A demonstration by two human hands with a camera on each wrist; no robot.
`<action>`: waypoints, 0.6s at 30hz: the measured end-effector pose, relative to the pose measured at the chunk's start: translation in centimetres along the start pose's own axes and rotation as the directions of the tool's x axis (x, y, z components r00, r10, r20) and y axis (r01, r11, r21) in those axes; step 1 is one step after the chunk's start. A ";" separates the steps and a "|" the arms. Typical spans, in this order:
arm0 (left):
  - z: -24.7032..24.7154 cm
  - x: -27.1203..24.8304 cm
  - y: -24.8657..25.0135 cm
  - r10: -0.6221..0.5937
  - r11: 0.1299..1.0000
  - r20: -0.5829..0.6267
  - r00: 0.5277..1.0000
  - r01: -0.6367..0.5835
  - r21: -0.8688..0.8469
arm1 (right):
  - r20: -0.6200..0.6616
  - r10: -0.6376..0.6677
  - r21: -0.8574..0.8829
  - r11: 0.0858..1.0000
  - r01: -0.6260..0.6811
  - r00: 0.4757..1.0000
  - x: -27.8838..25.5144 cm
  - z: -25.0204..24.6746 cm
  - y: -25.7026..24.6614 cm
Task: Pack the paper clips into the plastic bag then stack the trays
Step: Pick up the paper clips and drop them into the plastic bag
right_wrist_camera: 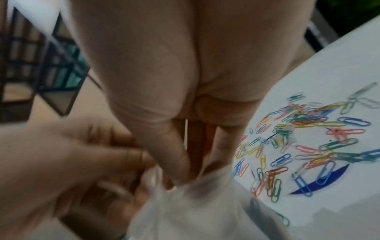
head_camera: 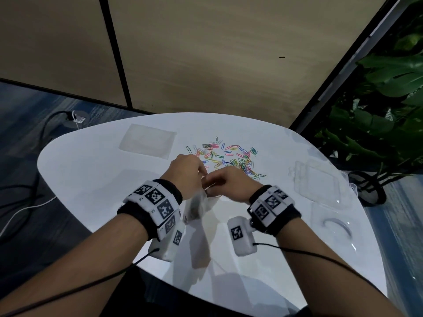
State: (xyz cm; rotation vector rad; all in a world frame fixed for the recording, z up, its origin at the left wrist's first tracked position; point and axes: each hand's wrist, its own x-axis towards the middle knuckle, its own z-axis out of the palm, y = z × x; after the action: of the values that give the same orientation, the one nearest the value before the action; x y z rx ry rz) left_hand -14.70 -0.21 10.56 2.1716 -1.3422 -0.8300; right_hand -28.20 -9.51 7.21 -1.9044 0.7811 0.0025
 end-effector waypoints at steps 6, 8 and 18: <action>-0.5 0.0 0.0 -0.007 1.000 -0.017 1.000 0.007 -0.002 | -0.460 0.359 0.132 0.932 -0.337 0.812 1.6 -6.0 8.8; -0.6 0.1 -0.1 -0.009 1.000 -0.014 1.000 0.009 0.002 | -0.520 0.457 -0.169 0.773 -0.612 0.721 1.7 -6.7 13.1; -0.7 0.5 -0.7 -0.009 1.000 -0.014 1.000 0.009 0.016 | -0.389 0.218 -0.554 0.721 -0.417 0.895 5.3 -4.2 16.0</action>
State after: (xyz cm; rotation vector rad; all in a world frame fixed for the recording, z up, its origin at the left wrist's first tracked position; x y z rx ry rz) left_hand -13.62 -0.37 10.45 2.1932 -1.3381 -0.8086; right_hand -33.73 -19.76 -5.66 -2.3996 1.4625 0.2254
